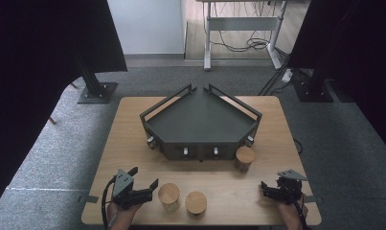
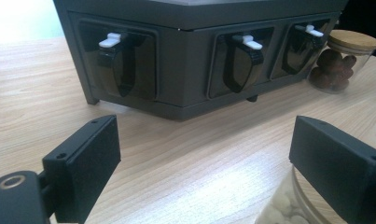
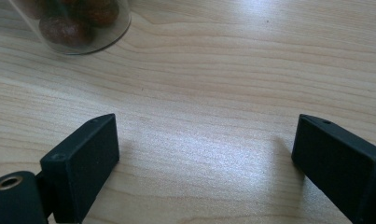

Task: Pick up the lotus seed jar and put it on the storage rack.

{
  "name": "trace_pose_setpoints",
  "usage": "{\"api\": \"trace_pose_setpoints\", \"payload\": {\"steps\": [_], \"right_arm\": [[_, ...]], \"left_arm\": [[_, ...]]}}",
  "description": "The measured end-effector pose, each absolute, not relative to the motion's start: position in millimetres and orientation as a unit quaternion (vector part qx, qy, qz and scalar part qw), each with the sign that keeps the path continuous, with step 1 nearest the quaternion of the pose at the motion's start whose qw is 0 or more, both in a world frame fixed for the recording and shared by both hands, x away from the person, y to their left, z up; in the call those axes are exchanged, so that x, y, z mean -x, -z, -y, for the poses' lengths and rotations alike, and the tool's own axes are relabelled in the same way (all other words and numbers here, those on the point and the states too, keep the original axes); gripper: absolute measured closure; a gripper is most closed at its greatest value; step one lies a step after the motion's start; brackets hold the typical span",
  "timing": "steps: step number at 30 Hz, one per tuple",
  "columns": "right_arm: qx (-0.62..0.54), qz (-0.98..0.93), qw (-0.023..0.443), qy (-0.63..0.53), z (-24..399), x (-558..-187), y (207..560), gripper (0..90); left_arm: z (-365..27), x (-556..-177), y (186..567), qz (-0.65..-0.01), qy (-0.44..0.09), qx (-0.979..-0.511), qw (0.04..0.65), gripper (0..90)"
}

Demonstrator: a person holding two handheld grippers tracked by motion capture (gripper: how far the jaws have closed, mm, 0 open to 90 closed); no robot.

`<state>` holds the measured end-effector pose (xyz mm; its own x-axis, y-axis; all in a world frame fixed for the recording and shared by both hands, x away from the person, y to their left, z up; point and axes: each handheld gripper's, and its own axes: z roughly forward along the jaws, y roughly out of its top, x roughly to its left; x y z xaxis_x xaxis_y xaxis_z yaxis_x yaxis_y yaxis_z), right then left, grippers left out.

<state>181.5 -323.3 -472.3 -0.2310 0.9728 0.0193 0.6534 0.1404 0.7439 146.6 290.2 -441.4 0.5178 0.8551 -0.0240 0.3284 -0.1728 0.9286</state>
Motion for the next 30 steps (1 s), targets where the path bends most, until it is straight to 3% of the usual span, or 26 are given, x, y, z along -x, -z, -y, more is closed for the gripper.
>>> {"api": "trace_pose_setpoints", "payload": {"steps": [30], "right_arm": [[-0.569,-0.714,0.245,-0.325,323,-182,472,6.7]], "left_arm": [[-277,-144,441,-0.385,-0.25,-0.734,0.501,8.5]]}}
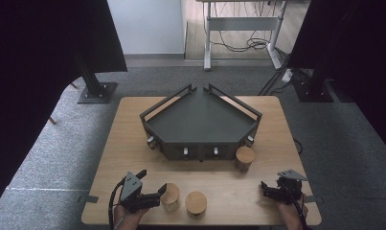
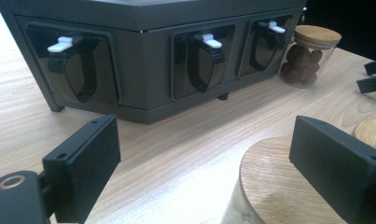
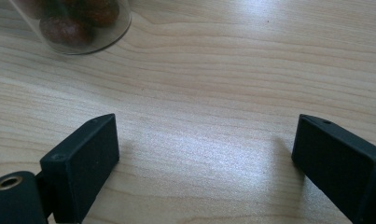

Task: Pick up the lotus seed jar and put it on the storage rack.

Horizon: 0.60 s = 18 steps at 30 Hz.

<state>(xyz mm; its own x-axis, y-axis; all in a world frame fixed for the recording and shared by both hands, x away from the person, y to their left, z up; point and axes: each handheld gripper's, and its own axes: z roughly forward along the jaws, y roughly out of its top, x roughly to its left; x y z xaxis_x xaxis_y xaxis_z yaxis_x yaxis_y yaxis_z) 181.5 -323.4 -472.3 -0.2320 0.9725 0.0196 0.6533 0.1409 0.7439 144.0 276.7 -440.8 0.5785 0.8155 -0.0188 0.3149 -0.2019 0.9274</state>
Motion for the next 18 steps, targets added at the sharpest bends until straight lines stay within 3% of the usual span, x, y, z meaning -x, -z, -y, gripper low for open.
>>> {"api": "trace_pose_setpoints", "payload": {"steps": [18], "right_arm": [[-0.569,-0.714,0.245,-0.325,323.4,-181.7,472.3,6.6]], "left_arm": [[-268.7,-143.1,443.6,-0.372,-0.233,-0.741,0.509,8.5]]}}
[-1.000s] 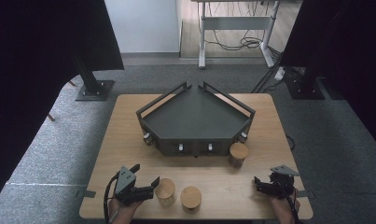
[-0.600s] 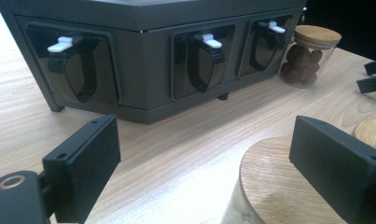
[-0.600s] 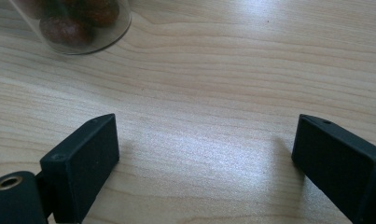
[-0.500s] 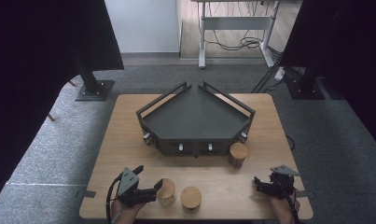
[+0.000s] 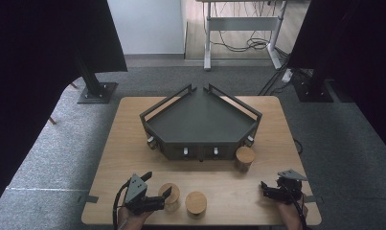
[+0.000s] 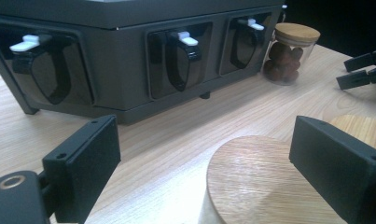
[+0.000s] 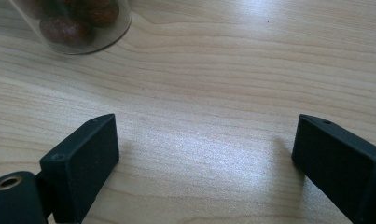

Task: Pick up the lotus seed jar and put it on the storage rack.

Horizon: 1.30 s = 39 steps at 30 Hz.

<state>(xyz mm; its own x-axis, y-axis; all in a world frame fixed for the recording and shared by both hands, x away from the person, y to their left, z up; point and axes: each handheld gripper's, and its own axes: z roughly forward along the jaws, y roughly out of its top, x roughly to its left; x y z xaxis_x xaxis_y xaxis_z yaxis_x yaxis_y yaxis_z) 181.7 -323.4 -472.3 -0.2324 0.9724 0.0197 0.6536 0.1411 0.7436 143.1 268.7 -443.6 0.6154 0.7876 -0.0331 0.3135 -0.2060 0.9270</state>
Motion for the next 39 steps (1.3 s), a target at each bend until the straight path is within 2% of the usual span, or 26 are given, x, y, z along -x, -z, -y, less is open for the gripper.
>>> {"api": "trace_pose_setpoints", "payload": {"steps": [39], "right_arm": [[-0.567,-0.716,0.245,-0.325,324,-182,472,6.5]], "left_arm": [[-254,-141,452,-0.346,-0.211,-0.754,0.516,8.5]]}}
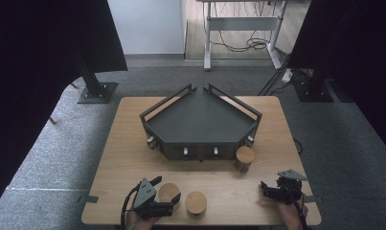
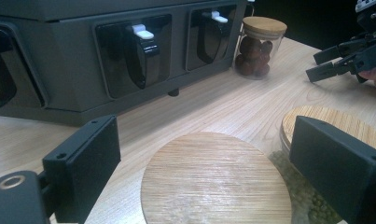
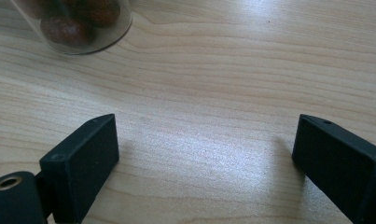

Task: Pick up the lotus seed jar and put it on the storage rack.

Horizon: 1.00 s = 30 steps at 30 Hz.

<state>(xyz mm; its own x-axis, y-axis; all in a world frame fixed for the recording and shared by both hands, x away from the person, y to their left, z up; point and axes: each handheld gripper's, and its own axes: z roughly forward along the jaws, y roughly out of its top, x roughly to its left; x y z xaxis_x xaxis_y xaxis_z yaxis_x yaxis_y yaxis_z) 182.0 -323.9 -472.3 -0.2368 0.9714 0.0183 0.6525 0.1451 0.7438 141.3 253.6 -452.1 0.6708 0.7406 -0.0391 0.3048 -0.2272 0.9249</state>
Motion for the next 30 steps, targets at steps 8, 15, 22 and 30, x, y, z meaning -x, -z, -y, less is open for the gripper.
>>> {"api": "trace_pose_setpoints", "payload": {"steps": [8,15,22,30], "right_arm": [[-0.567,-0.716,0.245,-0.325,323.9,-182.0,472.3,6.5],[-0.567,-0.716,0.245,-0.326,324.0,-182.0,472.3,6.5],[-0.566,-0.717,0.244,-0.326,324.1,-182.0,472.2,6.5],[-0.566,-0.717,0.244,-0.326,324.2,-182.1,472.2,6.5]], "left_arm": [[-251.4,-141.8,454.2,-0.348,-0.212,-0.758,0.509,8.5],[-250.6,-142.0,456.1,-0.349,-0.21,-0.76,0.506,8.5],[-250.4,-142.3,457.6,-0.351,-0.209,-0.762,0.502,8.5],[-250.4,-142.2,458.9,-0.353,-0.208,-0.764,0.499,8.5]]}}
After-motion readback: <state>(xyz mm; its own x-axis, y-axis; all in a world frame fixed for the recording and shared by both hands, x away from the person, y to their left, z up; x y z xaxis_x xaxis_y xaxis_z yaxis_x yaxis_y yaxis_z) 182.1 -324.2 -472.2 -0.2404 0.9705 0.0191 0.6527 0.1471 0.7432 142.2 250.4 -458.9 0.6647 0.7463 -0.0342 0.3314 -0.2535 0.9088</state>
